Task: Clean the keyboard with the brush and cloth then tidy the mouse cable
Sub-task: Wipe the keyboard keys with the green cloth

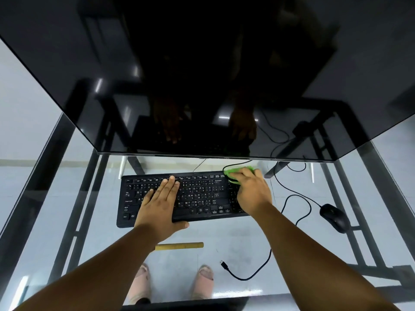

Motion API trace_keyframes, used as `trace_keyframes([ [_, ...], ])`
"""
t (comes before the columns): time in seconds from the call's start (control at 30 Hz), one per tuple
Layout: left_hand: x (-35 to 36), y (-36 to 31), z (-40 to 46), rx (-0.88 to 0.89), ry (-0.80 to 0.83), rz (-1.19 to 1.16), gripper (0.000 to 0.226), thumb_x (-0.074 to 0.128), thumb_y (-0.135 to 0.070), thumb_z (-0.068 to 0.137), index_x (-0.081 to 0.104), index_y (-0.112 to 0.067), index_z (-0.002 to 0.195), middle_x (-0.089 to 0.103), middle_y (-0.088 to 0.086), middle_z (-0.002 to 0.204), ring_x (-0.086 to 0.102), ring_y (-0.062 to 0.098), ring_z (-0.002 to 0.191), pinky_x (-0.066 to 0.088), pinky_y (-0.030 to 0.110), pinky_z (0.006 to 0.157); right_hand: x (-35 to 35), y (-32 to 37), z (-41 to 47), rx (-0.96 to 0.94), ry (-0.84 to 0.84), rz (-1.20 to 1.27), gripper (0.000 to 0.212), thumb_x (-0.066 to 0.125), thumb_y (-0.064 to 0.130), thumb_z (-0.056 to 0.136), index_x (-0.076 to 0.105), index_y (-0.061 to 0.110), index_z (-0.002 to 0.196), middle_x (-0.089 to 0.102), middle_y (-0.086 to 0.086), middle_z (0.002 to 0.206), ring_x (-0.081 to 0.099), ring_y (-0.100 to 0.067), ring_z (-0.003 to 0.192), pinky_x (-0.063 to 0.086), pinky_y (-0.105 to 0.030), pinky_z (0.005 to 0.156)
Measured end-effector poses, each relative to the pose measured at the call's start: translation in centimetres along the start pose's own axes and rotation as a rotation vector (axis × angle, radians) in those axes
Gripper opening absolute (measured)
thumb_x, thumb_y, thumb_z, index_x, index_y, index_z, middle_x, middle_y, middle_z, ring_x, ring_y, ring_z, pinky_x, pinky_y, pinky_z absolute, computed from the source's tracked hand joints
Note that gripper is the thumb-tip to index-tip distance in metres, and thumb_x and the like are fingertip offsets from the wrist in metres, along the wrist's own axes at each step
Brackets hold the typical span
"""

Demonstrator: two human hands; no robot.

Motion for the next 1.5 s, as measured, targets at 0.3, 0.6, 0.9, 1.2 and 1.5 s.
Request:
trace_keyframes([
  [0.3, 0.0, 0.2, 0.0, 0.020, -0.004, 0.000, 0.112, 0.047, -0.078, 0.075, -0.014, -0.025, 0.152, -0.024, -0.010, 0.158, -0.020, 0.008, 0.145, -0.005, 0.036, 0.119, 1.0, 1.3, 0.2, -0.030, -0.006, 0.153, 0.067, 0.044, -0.009, 0.081, 0.054, 0.028, 0.136, 0.052, 0.013, 0.128, 0.034, -0.016, 0.108, 0.043, -0.031, 0.099],
  [0.6, -0.8, 0.9, 0.0, 0.072, 0.011, -0.033, 0.104, 0.049, -0.074, 0.078, -0.004, -0.025, 0.154, -0.015, -0.010, 0.160, -0.012, 0.007, 0.147, -0.005, 0.033, 0.116, 0.6, -1.7, -1.6, 0.185, -0.120, 0.708, 0.049, 0.067, 0.009, 0.086, 0.052, 0.021, 0.131, 0.047, 0.006, 0.123, 0.058, -0.012, 0.106, 0.044, -0.023, 0.097],
  [0.9, -1.4, -0.3, 0.3, 0.047, -0.232, -0.244, 0.049, 0.046, -0.045, 0.089, 0.054, -0.024, 0.133, 0.055, -0.004, 0.134, 0.051, 0.019, 0.123, 0.040, 0.039, 0.103, -0.7, -2.6, -1.6, 0.305, 0.122, 0.573, 0.018, 0.070, 0.022, 0.085, 0.061, 0.026, 0.070, 0.059, 0.009, 0.067, 0.054, -0.012, 0.068, 0.042, -0.024, 0.065],
  [1.2, -4.3, -5.1, 1.4, -0.247, 0.001, -1.299, 0.045, 0.068, -0.015, 0.089, 0.052, -0.024, 0.130, 0.072, -0.005, 0.101, 0.066, -0.004, 0.088, 0.047, 0.007, 0.074, -2.1, 0.1, -1.5, 0.131, 0.230, 1.098, 0.014, 0.063, 0.005, 0.092, 0.060, 0.011, 0.104, 0.074, -0.005, 0.102, 0.068, -0.021, 0.097, 0.052, -0.035, 0.091],
  [1.5, -5.4, -4.5, 1.3, -0.128, 0.030, -1.451, 0.071, 0.070, 0.005, 0.082, 0.045, -0.037, 0.134, 0.067, 0.016, 0.081, 0.067, 0.016, 0.079, 0.052, 0.022, 0.074, -2.9, 3.5, -1.3, 0.073, 0.248, 1.271, 0.031, 0.060, -0.004, 0.091, 0.050, 0.013, 0.114, 0.069, -0.025, 0.093, 0.065, -0.030, 0.087, 0.051, -0.045, 0.084],
])
Point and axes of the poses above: each hand's wrist, its own z-axis towards the middle knuckle, its own x-axis out of the palm, y = z × x, the point moved 2 cm from there along z, towards the middle knuckle
